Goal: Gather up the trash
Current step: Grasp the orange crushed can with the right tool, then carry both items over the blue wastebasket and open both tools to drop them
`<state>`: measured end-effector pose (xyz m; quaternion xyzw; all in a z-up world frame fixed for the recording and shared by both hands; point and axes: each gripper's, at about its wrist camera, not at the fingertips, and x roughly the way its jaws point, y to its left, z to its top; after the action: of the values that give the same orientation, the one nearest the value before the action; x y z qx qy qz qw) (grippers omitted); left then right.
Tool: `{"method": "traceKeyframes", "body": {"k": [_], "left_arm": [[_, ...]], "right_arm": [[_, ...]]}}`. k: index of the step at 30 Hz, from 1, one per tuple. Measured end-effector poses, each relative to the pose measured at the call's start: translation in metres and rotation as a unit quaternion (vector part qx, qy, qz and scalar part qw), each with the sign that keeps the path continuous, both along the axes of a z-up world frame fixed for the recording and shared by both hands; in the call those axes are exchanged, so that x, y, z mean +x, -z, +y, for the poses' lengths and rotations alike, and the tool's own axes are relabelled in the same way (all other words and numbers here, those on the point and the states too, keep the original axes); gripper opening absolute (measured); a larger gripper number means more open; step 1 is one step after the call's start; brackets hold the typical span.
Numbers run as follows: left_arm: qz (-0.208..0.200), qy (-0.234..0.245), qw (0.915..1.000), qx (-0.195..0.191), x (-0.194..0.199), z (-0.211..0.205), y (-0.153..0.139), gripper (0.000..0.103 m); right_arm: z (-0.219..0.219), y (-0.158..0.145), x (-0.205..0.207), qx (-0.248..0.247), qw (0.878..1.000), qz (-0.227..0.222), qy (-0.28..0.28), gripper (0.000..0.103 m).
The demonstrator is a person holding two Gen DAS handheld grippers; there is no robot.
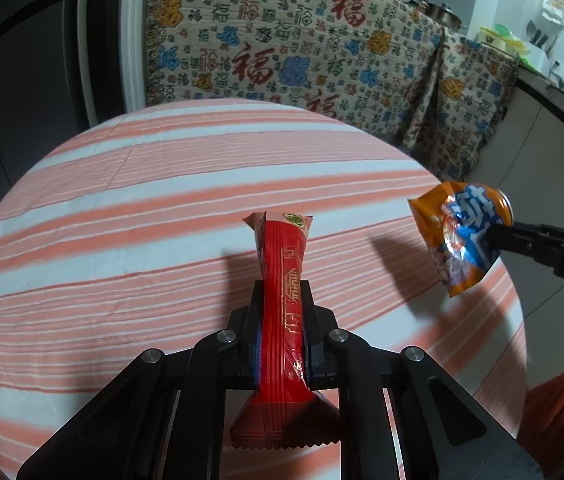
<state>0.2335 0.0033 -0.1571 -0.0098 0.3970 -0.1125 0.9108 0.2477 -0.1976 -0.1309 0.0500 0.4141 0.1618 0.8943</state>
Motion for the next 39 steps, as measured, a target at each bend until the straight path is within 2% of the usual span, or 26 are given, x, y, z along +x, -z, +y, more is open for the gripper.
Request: {"method": "traceKeyframes", "body": {"k": [7, 16, 39], "left_arm": [[-0.003, 0.001, 1.0000, 0.008, -0.007, -0.014, -0.004, 0.012], [-0.017, 0.008, 0.9995, 0.026, -0.011, -0.019, -0.009, 0.012], [-0.032, 0.030, 0.9982, 0.041, -0.008, -0.041, -0.018, 0.010]], "right_arm": [[-0.016, 0.004, -0.016, 0.005, 1.000, 0.003, 0.013, 0.029], [-0.016, 0.000, -0.025, 0.002, 1.000, -0.005, 0.021, 0.029], [-0.031, -0.005, -0.032, 0.009, 0.999, -0.020, 0.033, 0.029]]}}
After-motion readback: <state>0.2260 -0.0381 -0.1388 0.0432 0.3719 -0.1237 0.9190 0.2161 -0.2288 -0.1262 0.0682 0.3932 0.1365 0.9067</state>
